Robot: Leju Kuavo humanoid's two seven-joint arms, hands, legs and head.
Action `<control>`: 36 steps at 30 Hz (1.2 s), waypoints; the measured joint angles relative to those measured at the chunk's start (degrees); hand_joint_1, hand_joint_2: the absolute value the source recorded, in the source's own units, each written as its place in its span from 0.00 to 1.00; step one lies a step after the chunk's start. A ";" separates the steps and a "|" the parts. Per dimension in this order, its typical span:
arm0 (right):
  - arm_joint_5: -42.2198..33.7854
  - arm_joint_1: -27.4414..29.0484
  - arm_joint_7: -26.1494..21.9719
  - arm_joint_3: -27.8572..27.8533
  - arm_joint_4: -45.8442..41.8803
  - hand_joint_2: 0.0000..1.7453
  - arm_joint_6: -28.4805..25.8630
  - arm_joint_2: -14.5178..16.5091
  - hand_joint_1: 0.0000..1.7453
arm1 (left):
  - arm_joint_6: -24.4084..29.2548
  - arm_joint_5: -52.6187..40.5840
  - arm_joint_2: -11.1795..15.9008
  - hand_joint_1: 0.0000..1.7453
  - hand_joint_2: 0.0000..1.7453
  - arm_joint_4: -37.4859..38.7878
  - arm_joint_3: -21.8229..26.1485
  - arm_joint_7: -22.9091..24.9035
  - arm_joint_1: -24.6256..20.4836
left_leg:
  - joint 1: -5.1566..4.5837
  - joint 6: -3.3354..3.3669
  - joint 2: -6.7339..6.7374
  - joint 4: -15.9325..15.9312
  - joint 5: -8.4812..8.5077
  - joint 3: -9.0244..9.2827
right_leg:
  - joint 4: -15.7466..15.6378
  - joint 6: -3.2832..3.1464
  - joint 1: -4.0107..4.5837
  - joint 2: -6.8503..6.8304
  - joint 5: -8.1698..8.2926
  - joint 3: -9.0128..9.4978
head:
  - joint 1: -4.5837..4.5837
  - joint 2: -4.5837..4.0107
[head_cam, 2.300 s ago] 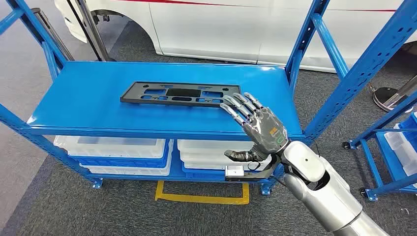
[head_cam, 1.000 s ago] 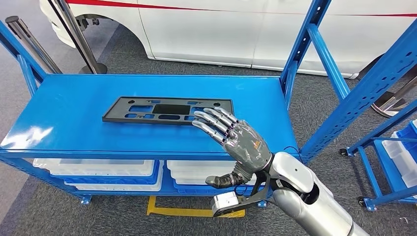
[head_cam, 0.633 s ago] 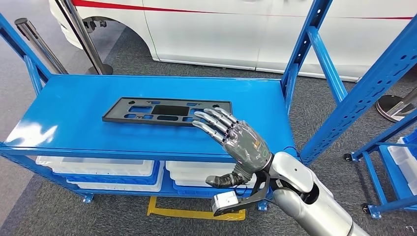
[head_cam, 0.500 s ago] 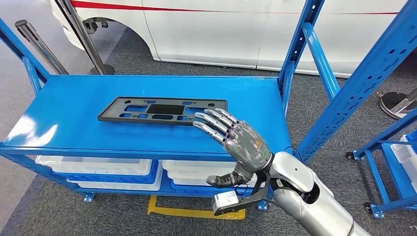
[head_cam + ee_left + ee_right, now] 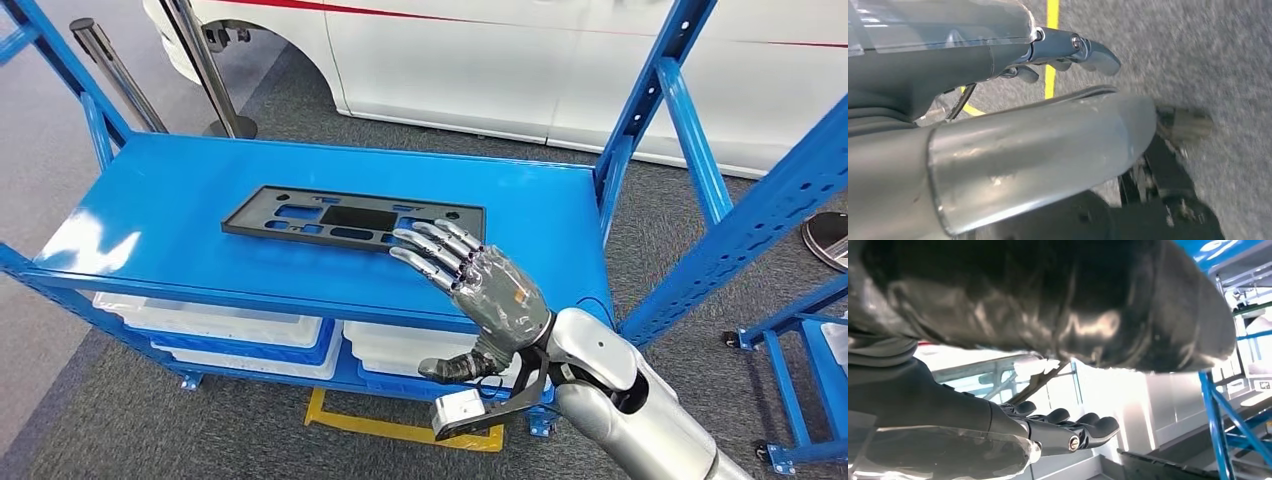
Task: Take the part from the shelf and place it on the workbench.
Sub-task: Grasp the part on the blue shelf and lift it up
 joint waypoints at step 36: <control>0.26 -2.34 2.36 0.01 6.39 0.00 2.01 4.49 0.00 | -1.64 -1.60 -0.20 0.00 0.00 0.02 0.40 1.07 -0.45 | 0.49 0.98 -2.57 -1.83 0.28 1.42 | 14.70 1.58 -0.39 3.60 -4.66 -9.55 | 0.09 0.00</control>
